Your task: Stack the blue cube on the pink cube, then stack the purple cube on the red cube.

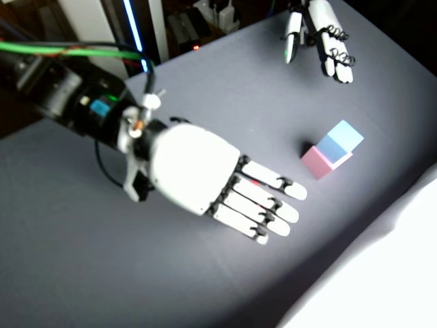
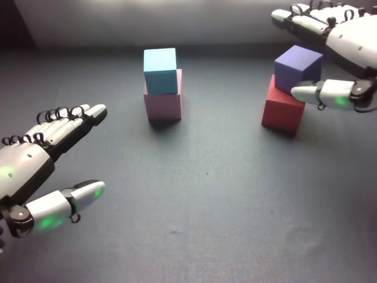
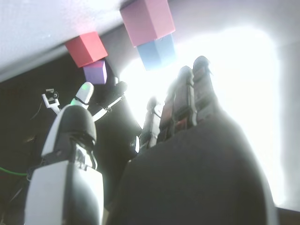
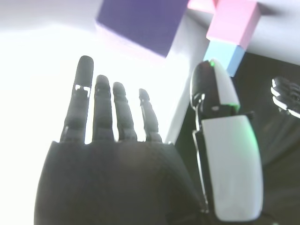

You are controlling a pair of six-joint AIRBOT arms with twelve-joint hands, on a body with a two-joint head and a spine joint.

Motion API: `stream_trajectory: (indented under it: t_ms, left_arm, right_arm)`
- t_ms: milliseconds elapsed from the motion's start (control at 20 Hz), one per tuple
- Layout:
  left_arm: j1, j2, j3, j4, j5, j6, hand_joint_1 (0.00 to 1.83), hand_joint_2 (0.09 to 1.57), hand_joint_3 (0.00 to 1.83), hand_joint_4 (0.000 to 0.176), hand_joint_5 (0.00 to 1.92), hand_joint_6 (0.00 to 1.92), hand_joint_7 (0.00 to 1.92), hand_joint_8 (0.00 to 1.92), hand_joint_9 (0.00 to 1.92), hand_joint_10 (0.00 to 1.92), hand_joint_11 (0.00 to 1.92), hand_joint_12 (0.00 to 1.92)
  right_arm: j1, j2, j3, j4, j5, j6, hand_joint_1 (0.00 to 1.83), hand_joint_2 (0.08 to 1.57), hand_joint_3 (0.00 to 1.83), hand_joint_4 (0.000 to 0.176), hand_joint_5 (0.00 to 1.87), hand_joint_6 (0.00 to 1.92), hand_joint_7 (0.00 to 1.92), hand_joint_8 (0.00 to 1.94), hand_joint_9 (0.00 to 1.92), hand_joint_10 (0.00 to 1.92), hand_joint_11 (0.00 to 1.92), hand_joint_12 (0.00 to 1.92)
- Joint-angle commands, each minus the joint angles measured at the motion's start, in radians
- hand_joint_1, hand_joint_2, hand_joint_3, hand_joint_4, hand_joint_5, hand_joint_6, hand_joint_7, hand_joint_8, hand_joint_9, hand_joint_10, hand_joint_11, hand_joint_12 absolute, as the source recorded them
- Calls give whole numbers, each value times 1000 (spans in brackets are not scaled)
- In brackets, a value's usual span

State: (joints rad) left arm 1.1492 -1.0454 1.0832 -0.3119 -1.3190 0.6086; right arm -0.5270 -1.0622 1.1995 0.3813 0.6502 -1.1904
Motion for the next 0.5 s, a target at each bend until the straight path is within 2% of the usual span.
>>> stream_trajectory:
  t_ms: [0,50,100,150,200,250,300,350,400,450]
  left_arm:
    - [-2,2,-3,-2,-124,-3,588,1292,0,122,3,0,0,0,0,0,0,0]
    - [2,3,-5,-5,-127,-3,600,1296,0,118,0,0,0,0,0,0,0,0]
    - [4,3,-5,-7,-128,-3,601,1294,0,125,0,0,0,0,0,0,0,0]
    - [6,3,-6,-9,-129,-3,602,1292,0,145,0,0,0,0,0,0,0,0]
    - [11,5,-10,-11,-136,-3,610,1291,0,150,0,0,0,0,0,0,0,0]
    - [13,6,-11,-12,-138,-3,627,1289,0,139,0,0,0,0,0,0,0,0]
    - [17,9,-15,-15,-147,-3,653,1286,0,135,0,0,0,0,0,0,0,0]
    - [20,11,-18,-15,-153,-3,671,1286,0,141,0,0,0,0,0,0,0,0]
    - [23,14,-21,-16,-160,-3,660,1288,0,145,0,0,0,0,0,0,0,0]
    - [27,20,-25,-17,-170,-3,619,1289,0,147,0,0,0,0,0,0,0,0]
  right_arm:
    - [2,21,-11,-13,173,1,705,1156,0,91,0,0,0,0,0,95,0,1381]
    - [-19,49,-47,-16,223,1,676,1148,2,118,0,0,0,0,0,18,0,953]
    - [-31,64,-66,-20,250,1,670,1141,1,133,0,0,0,0,0,3,0,671]
    - [-44,76,-83,-25,278,1,628,1135,1,120,0,0,0,0,0,0,0,471]
    - [-80,108,-131,-35,349,2,594,1121,1,121,0,0,0,0,0,0,0,330]
    - [-93,121,-146,-39,377,2,559,1103,0,125,0,0,0,0,0,0,0,65]
    - [-125,155,-179,-46,430,2,507,1109,5,134,0,0,0,0,0,0,1,14]
    - [-157,185,-210,-51,479,2,516,1081,0,168,0,0,0,0,0,0,0,2]
    - [-188,205,-234,-52,519,2,510,1088,0,174,0,0,0,0,0,0,0,0]
    - [-251,234,-272,-52,589,3,495,1103,3,174,0,0,0,0,0,0,0,0]
